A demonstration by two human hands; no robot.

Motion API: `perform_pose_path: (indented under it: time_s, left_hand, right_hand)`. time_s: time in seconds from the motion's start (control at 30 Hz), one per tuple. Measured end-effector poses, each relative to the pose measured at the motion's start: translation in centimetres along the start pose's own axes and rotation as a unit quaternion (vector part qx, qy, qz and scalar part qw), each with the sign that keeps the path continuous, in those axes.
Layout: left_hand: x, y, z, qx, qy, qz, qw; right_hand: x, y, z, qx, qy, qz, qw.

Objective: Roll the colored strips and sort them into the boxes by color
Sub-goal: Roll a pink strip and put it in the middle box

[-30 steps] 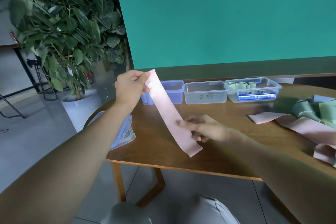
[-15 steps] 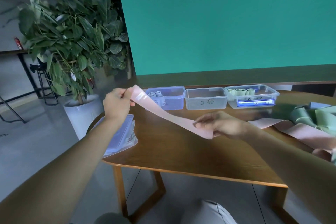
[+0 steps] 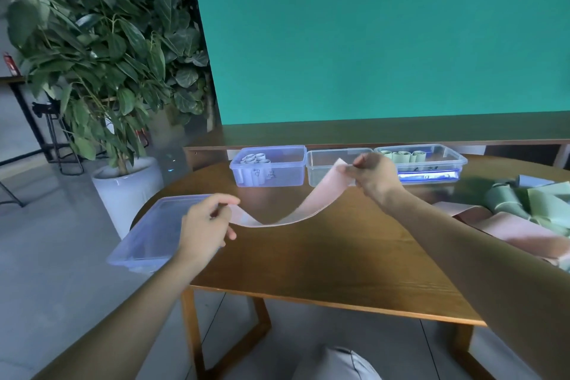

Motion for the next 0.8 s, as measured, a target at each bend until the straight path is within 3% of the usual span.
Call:
perform_pose_path:
  time_s: [0.3,0.6,0.8]
  left_hand:
    - [-4.0,-0.2,-3.3,-0.098,0.056,0.011,0.994]
    - [-7.4,-1.0,-7.0,-0.13,0.014,0.0,0.991]
    - [-7.6,-2.0,-8.5,-0.051,0.118,0.005,0.992]
  right_hand:
    - [2.2,-0.6,-4.6,0.126,0.032,0.014,0.991]
    - [4.9,-0.5,-10.5,0.135,0.068,-0.014,0.988]
    - [6.7,-1.5,-13.5,0.181,0.123,-0.018,0.976]
Point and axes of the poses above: each hand's wrist, its own x-axis towards the middle knuckle, its own z-axis out of the back of the hand, y = z × x, the point moved 3 cm from there along x, towards the middle knuckle, and after that the axes turned 3 degrees about z, right-handed, at the moved point
